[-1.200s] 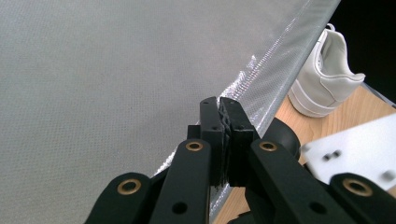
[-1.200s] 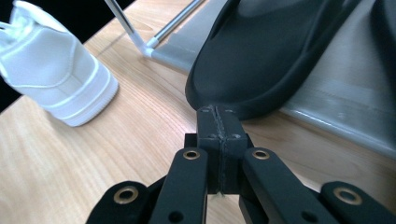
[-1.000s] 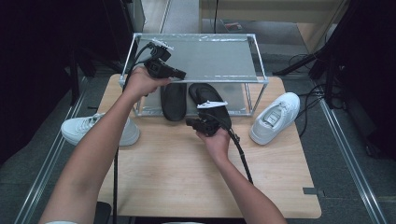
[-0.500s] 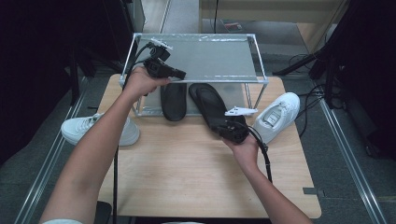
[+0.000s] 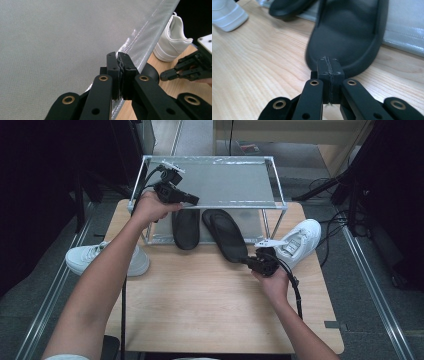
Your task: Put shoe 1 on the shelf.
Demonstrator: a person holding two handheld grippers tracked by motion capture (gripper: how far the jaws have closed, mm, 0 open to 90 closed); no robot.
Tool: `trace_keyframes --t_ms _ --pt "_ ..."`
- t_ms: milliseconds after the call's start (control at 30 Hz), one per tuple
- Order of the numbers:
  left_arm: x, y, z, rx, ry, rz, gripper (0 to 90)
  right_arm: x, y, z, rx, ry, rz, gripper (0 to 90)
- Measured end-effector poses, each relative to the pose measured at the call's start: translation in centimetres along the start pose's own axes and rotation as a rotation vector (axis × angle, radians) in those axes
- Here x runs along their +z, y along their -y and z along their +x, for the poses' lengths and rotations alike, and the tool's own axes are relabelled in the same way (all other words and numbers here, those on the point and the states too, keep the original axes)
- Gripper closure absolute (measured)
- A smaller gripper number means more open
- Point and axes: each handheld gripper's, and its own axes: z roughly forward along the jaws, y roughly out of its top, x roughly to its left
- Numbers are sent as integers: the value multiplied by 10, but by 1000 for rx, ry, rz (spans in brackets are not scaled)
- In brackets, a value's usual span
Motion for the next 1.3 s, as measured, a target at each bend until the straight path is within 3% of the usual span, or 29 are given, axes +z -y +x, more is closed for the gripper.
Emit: trace_keyframes --t_ms 100,233,567,933,1167,1300 --pt "0 0 -1 1 -5 0 888 4 1 -6 28 -21 0 900" --pt "0 -1 -2 5 -11 6 887 3 1 -8 30 -29 -11 900" --pt "-1 -1 -3 10 -21 16 884 3 3 -6 -12 17 14 900" --pt "0 -1 -2 0 -12 7 884 26 -8 3 1 5 3 895" --pt "0 -1 -2 0 -17 8 884 48 -21 7 38 -5 2 900" --pt "0 -1 -2 1 -14 7 884 59 -28 11 74 -36 11 900"
